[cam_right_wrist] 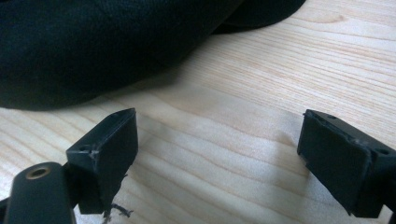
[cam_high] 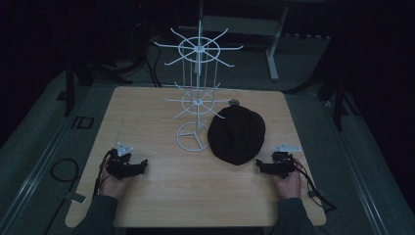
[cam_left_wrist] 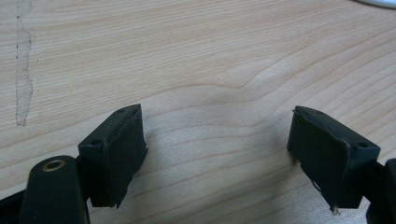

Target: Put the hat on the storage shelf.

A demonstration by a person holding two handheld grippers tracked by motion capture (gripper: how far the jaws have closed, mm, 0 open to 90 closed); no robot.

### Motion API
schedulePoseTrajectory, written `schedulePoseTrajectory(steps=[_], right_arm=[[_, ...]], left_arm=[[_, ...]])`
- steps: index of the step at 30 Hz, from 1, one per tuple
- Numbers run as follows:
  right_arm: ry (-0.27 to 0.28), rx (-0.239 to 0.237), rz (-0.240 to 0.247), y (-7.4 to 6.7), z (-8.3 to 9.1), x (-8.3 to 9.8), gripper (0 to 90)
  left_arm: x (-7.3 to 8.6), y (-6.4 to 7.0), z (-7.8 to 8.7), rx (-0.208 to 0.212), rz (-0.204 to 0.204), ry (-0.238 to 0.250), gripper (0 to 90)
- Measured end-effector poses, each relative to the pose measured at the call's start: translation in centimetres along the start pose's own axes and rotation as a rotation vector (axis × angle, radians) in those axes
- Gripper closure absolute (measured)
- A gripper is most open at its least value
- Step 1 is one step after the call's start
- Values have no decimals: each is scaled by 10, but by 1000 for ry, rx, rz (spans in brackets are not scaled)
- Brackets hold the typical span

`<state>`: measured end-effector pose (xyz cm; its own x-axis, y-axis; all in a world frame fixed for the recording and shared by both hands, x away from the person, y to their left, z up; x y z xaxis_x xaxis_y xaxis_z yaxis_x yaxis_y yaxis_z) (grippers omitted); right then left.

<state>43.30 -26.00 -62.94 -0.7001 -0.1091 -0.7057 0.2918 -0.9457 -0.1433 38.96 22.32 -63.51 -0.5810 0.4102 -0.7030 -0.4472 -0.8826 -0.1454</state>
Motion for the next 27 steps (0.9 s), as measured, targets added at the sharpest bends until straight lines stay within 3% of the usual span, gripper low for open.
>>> schedulePoseTrajectory(steps=[8,12,14,21,27], right_arm=[[-9,17,-12,1,0,-1,166],[-60,44,-22,1,7,-4,390],[-54,36,-25,-2,9,-6,440],[-19,44,7,-12,21,-25,445],[6,39,-22,-17,24,-44,444]], left_arm=[[0,0,0,-1,2,-1,193],[0,0,0,-4,4,0,193],[0,0,0,-4,4,0,193],[0,0,0,-4,4,0,193],[0,0,0,-3,5,-2,193]])
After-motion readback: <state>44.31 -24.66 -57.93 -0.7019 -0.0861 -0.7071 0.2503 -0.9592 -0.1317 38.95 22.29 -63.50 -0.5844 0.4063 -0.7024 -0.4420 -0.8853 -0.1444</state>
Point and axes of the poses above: each handheld gripper's, and its own axes: z roughly backward along the jaws, x roughly out of its underside, y roughly to its right, the point moved 10 cm from there along -z, roughly forward along the jaws, and after that the axes turned 12 degrees about -z, right-handed, at the moved point
